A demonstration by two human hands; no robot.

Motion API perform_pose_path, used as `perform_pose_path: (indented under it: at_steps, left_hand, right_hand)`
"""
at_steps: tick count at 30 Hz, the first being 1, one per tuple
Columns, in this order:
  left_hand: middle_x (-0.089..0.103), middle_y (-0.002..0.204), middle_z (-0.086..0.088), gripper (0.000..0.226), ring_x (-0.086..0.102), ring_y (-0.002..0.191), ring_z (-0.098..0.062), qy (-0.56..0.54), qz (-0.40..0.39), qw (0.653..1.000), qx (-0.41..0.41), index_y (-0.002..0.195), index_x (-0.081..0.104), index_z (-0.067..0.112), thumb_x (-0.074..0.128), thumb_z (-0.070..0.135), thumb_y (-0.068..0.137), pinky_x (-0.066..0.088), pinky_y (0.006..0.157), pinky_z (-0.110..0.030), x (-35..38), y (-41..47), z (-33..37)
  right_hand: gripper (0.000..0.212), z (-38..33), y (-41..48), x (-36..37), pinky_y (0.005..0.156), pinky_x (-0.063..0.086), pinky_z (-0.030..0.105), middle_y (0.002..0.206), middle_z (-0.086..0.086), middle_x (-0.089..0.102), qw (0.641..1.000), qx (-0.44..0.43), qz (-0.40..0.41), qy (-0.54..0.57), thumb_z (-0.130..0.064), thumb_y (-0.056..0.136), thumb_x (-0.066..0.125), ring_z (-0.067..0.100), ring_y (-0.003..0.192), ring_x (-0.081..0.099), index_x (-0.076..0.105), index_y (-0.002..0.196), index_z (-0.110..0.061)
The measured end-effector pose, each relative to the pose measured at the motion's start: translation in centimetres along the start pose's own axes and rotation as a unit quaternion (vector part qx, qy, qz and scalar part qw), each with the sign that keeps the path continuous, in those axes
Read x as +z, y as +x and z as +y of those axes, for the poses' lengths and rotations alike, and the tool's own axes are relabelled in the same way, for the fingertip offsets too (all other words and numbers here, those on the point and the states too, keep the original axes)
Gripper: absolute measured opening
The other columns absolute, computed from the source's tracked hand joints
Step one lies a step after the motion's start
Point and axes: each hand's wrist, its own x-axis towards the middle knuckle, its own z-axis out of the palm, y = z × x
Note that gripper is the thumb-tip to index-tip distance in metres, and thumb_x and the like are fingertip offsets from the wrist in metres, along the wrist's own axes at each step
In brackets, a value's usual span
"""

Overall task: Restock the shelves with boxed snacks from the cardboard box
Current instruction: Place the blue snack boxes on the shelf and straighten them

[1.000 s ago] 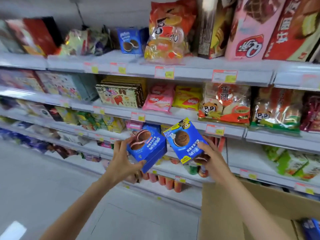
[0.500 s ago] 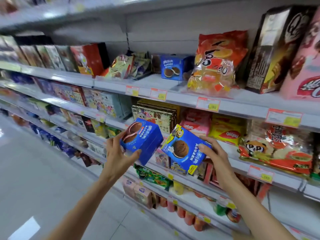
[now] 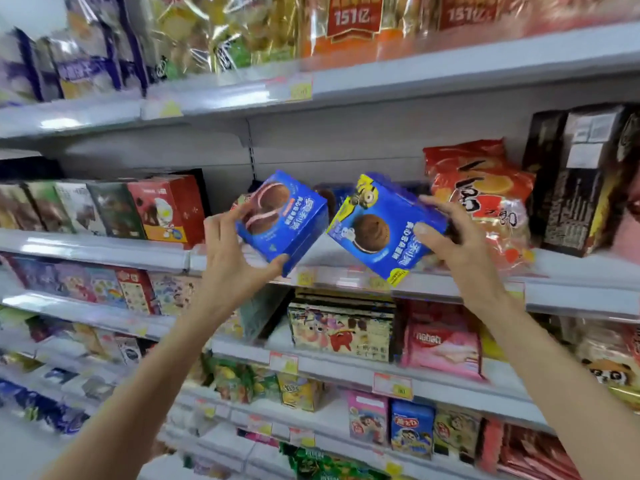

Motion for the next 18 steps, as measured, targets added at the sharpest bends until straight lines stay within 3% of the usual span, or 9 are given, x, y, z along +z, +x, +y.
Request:
perform_pose_path:
  at_steps: [3, 5, 7, 9, 13, 15, 18]
  left_hand:
    - [0.040, 0.116, -0.012, 0.099, 0.040, 0.113, -0.032, 0.077, -0.011, 0.996, 0.050, 0.132, 0.038, -0.002, 0.058, 0.057, 0.055, 0.034, 0.103, -0.036, 1.8, 5.8, -1.7]
    - [0.045, 0.113, -0.021, 0.099, 0.041, 0.106, -0.035, 0.133, -0.031, 0.987, 0.082, 0.129, 0.042, -0.005, 0.057, 0.059, 0.054, 0.033, 0.096, -0.039, 3.3, 8.9, -2.5]
    - [0.044, 0.115, -0.024, 0.095, 0.042, 0.103, -0.038, 0.175, -0.085, 0.977, 0.090, 0.129, 0.042, -0.007, 0.064, 0.047, 0.054, 0.036, 0.091, -0.043, 4.9, 11.0, -3.5]
    - [0.040, 0.119, -0.024, 0.089, 0.040, 0.106, -0.039, 0.207, -0.142, 0.963, 0.101, 0.128, 0.039, -0.008, 0.072, 0.034, 0.057, 0.035, 0.092, -0.043, 6.6, 12.7, -4.7]
    - [0.031, 0.132, -0.020, 0.090, 0.030, 0.123, -0.036, 0.268, -0.245, 0.919, 0.155, 0.136, 0.029, -0.005, 0.077, 0.029, 0.067, 0.030, 0.103, -0.042, 9.1, 13.7, -5.8]
    - [0.024, 0.141, -0.017, 0.099, 0.027, 0.129, -0.034, 0.303, -0.280, 0.897, 0.160, 0.143, 0.019, -0.001, 0.079, 0.028, 0.070, 0.025, 0.107, -0.040, 9.8, 13.6, -6.8]
    - [0.024, 0.143, -0.014, 0.085, 0.032, 0.129, -0.030, 0.363, -0.260, 0.881, 0.161, 0.142, 0.021, 0.004, 0.074, 0.018, 0.077, 0.038, 0.099, -0.037, 10.8, 14.0, -8.5]
  right_hand:
    - [0.048, 0.2, 4.0, 1.6, 0.077, 0.035, 0.000, 0.115, -0.003, 0.057, 0.989, -0.037, 0.031, -0.139, -0.039, 0.069, 0.075, -0.007, 0.090, 0.051, 0.058, 0.114, -0.031]
    - [0.045, 0.7, 6.1, 2.1, 0.077, 0.031, -0.003, 0.118, 0.007, 0.056, 0.976, -0.034, 0.033, -0.212, -0.025, 0.077, 0.076, 0.003, 0.094, 0.049, 0.059, 0.118, -0.024]
    - [0.044, 1.4, 7.4, 2.6, 0.078, 0.030, -0.003, 0.121, 0.010, 0.054, 0.971, -0.021, 0.011, -0.239, -0.023, 0.078, 0.075, 0.010, 0.102, 0.048, 0.059, 0.120, -0.023]
    - [0.044, 1.8, 8.2, 2.9, 0.081, 0.033, 0.002, 0.123, 0.007, 0.051, 0.966, 0.002, -0.025, -0.258, -0.026, 0.078, 0.075, 0.012, 0.108, 0.049, 0.057, 0.118, -0.031]
    - [0.043, 2.4, 9.7, 2.9, 0.095, 0.037, 0.027, 0.118, 0.005, 0.046, 0.933, 0.019, -0.089, -0.347, -0.027, 0.076, 0.076, 0.018, 0.111, 0.048, 0.058, 0.114, -0.037]
    - [0.041, 2.5, 10.5, 2.8, 0.090, 0.037, 0.028, 0.117, 0.008, 0.046, 0.924, 0.034, -0.102, -0.368, -0.027, 0.078, 0.074, 0.021, 0.109, 0.048, 0.059, 0.116, -0.033]
    - [0.045, 3.0, 11.7, 2.7, 0.085, 0.034, 0.026, 0.113, 0.010, 0.044, 0.898, 0.038, -0.112, -0.423, -0.027, 0.077, 0.075, 0.021, 0.103, 0.046, 0.059, 0.119, -0.031]
